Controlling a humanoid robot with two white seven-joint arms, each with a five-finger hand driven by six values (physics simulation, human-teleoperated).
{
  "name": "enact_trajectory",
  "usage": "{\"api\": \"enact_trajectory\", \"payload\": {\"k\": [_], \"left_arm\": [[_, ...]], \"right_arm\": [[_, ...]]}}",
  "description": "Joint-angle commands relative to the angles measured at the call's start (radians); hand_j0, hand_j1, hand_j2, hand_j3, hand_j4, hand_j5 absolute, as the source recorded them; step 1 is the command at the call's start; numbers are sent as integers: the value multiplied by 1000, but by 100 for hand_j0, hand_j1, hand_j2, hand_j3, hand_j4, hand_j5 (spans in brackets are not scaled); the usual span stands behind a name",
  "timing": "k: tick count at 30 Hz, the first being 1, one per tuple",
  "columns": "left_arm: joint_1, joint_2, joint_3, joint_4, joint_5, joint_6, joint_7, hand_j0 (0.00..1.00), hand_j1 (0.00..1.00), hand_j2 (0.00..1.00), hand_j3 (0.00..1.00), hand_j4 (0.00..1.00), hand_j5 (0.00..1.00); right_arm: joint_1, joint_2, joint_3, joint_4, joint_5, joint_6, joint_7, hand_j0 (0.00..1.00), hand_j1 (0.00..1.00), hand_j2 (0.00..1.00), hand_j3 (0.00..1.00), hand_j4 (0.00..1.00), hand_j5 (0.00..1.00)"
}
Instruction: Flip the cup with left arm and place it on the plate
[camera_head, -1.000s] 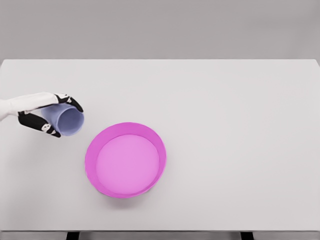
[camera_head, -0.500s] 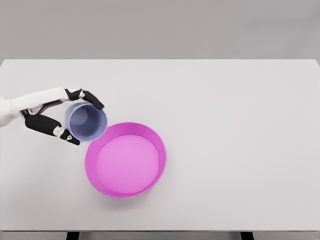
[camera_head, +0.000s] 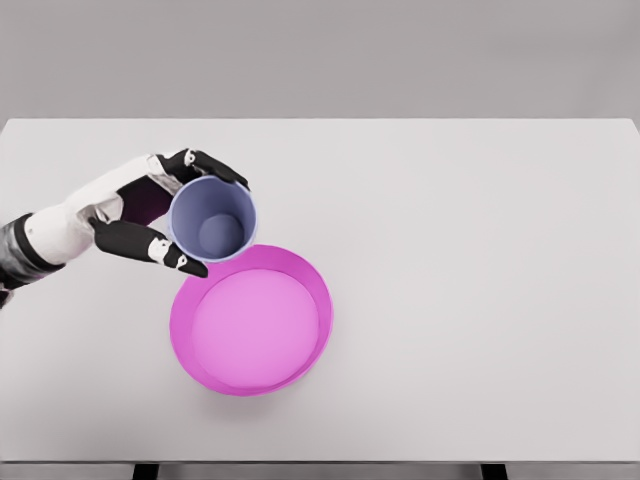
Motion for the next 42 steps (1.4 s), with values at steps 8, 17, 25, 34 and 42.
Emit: {"api": "enact_trajectory", "payload": {"k": [8,17,25,34,42], "left_arm": [[80,-57,-30,0,77,24,-30,57,57,57,57,57,57],[120,-82,-31,0,197,114,-87,57,57,57,57,57,57],[129,-100,-22,29,186,206,-84,57,57,57,57,57,57],[129,-129,-27,121,180,214,-79,57,57,57,57,57,57],[137,-172,-35,171,153,215,-77,57,57,57,57,57,57]], "right_arm": [[0,0,0,0,0,0,0,100,100,100,100,100,100],[0,0,0,0,0,0,0,100,100,100,100,100,100],[0,0,0,0,0,0,0,100,100,100,100,100,100],[0,0,0,0,0,0,0,100,100,100,100,100,100],[0,0,0,0,0,0,0,100,100,100,100,100,100]]}}
